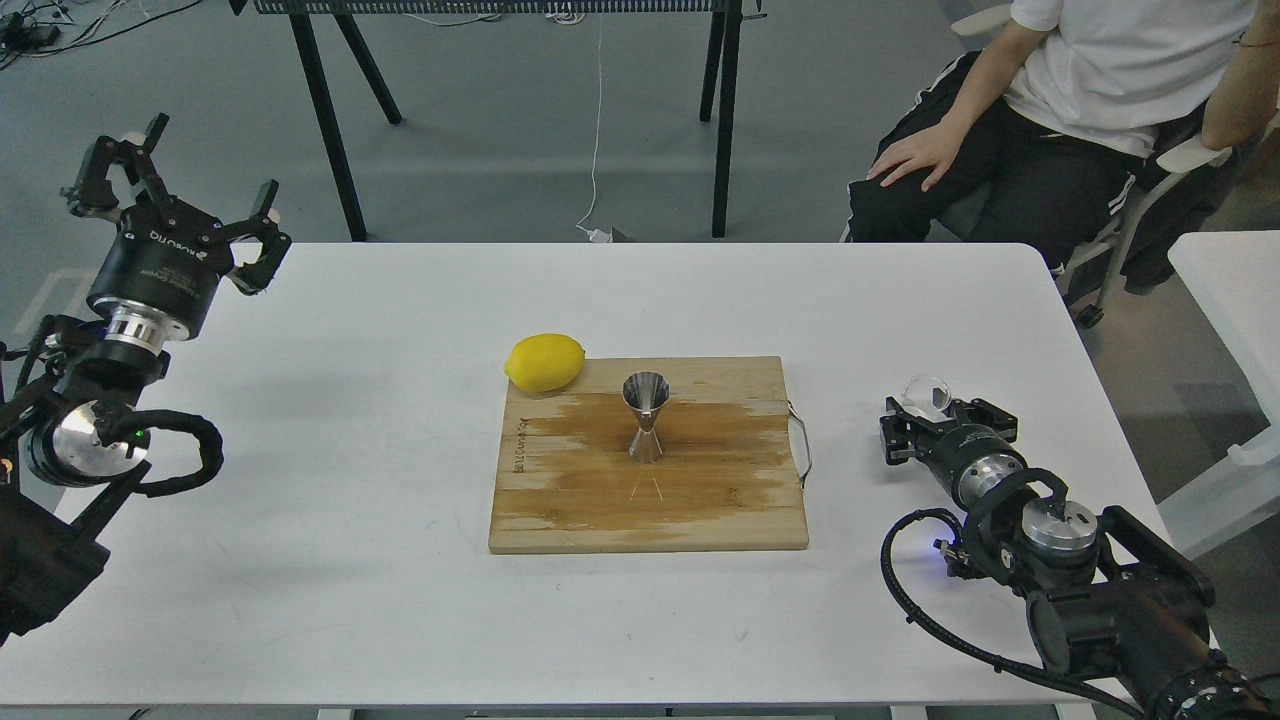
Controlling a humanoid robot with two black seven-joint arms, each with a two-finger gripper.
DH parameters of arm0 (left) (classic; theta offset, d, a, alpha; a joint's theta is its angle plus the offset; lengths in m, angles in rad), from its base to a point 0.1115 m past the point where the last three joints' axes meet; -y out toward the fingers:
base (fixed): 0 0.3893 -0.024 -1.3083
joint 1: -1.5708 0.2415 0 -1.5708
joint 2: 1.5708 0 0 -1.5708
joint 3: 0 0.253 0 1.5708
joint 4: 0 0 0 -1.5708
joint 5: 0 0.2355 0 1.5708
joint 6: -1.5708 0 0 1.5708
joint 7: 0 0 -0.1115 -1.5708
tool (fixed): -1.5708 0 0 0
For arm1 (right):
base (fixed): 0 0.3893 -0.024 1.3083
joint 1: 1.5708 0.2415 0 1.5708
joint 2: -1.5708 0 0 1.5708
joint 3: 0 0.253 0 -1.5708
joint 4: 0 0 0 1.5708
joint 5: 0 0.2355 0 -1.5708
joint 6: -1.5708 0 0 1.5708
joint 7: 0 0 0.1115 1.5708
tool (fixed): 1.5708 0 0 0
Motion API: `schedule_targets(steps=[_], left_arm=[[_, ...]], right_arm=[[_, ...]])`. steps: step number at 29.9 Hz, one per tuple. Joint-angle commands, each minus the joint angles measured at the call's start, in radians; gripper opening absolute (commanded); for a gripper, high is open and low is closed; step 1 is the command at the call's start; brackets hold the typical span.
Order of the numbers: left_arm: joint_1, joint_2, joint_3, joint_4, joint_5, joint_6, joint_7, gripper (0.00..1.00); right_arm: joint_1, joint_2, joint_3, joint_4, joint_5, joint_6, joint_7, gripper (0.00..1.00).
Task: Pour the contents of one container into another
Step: 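Reach the right gripper to the clear glass and grasp it, then lift the clear glass and move it above the jigger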
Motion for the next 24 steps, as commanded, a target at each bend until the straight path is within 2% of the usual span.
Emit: schedule_targets(steps=[1, 4, 7, 12, 15, 19, 24], left_arm=[[0.000, 0.008, 0.000, 0.000, 0.000, -0.001, 0.001, 1.00], [0.000, 0.012, 0.000, 0.000, 0.000, -0.001, 0.001, 1.00], [0.000, 0.012, 0.000, 0.000, 0.000, 0.000, 0.001, 1.00], [0.000, 0.011, 0.000, -0.002, 0.000, 0.002, 0.001, 1.00], [0.000, 0.011, 0.000, -0.002, 0.000, 0.002, -0.003, 1.00], [0.000, 0.012, 0.000, -0.002, 0.000, 0.000, 0.001, 1.00], [0.000, 0.014, -0.011, 0.000, 0.000, 0.000, 0.002, 1.00]], right_arm=[[-0.042, -0.010, 0.000, 0.112, -0.003, -0.006, 0.000, 0.41], [-0.089, -0.061, -0.003, 0.282, -0.009, -0.030, 0.000, 0.39], [-0.099, -0.128, -0.018, 0.451, -0.023, -0.131, 0.008, 0.39], [-0.071, -0.148, -0.021, 0.625, -0.085, -0.260, 0.006, 0.39], [-0.030, -0.139, -0.043, 0.689, -0.189, -0.320, 0.005, 0.39], [0.056, -0.112, -0.159, 0.705, -0.294, -0.405, 0.005, 0.39], [0.108, -0.062, -0.262, 0.703, -0.358, -0.418, 0.005, 0.39]])
